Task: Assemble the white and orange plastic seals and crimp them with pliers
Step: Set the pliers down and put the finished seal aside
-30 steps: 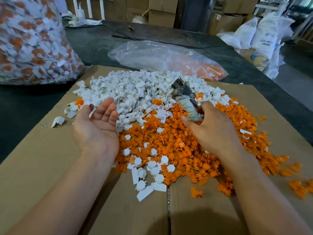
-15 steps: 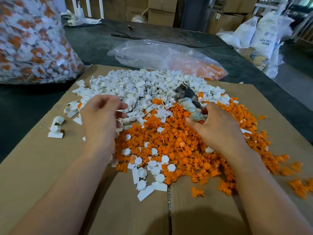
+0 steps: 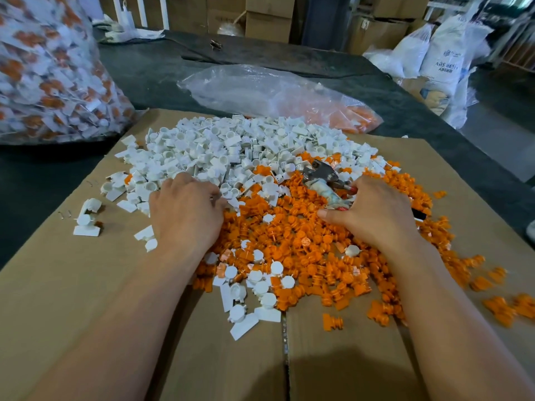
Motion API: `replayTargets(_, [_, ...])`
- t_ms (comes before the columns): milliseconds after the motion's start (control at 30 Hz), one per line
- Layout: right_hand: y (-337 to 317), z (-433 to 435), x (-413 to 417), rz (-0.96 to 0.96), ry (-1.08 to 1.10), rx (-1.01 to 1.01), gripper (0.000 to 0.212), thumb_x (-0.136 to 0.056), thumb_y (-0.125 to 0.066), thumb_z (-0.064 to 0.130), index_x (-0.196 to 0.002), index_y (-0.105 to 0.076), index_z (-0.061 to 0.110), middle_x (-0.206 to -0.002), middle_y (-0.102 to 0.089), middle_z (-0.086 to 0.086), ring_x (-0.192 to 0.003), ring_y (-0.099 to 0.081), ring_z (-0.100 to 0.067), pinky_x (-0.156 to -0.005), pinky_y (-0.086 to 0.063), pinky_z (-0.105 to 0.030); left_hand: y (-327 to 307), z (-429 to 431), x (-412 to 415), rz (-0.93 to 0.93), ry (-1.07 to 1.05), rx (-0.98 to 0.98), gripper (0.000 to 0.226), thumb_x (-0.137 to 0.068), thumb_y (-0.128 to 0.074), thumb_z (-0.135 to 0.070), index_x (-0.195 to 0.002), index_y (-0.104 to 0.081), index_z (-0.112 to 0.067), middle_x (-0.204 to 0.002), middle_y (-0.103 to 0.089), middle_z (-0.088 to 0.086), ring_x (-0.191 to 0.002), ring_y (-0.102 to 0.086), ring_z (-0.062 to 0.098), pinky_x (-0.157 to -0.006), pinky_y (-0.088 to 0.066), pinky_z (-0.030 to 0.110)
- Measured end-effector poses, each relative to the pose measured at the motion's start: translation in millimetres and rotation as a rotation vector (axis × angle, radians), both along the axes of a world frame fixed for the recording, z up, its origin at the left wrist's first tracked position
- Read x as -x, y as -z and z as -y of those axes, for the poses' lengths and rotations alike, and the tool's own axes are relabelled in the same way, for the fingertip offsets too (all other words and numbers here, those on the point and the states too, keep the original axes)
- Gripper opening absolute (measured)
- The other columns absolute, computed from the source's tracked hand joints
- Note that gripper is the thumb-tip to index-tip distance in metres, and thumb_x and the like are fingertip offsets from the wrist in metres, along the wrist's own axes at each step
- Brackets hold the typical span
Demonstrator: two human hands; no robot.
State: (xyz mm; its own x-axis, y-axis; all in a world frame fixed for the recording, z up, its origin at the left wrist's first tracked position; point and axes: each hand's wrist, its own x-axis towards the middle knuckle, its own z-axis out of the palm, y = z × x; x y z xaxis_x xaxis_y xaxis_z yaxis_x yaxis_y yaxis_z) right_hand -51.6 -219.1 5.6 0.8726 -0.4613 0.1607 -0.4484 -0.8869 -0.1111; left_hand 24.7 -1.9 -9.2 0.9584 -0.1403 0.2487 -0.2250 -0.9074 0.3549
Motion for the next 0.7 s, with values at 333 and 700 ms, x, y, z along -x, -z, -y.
replayTargets(333, [4.0, 3.7, -5.4, -0.052, -0.054, -0.023, 0.087, -0.064, -0.057, 0.073, -0.128, -0.047, 0.016, -0.128, -0.05, -0.009, -0.12, -0.043, -0.027, -0.097, -0.032, -0.041, 5.9, 0.2, -3.2, 0.023, 0.106, 0.037, 0.026, -0.093, -0.054, -0.028, -0.117, -0.064, -0.027, -0.112, -0.056, 0.009, -0.11, -0.047, 0.032, -0.088, -0.032, 0.04])
replayTargets(700, [4.4, -1.8, -7.6, -0.046, -0.091, -0.111, 0.087, -0.064, -0.057, 0.072, -0.133, -0.043, 0.021, -0.131, -0.044, -0.009, -0.124, -0.038, -0.025, -0.099, -0.029, -0.039, 8.0, -0.2, -5.1, 0.077, 0.187, 0.058, 0.014, -0.089, -0.056, -0.013, -0.093, -0.069, -0.016, -0.102, -0.061, 0.007, -0.102, -0.051, 0.03, -0.084, -0.034, 0.039])
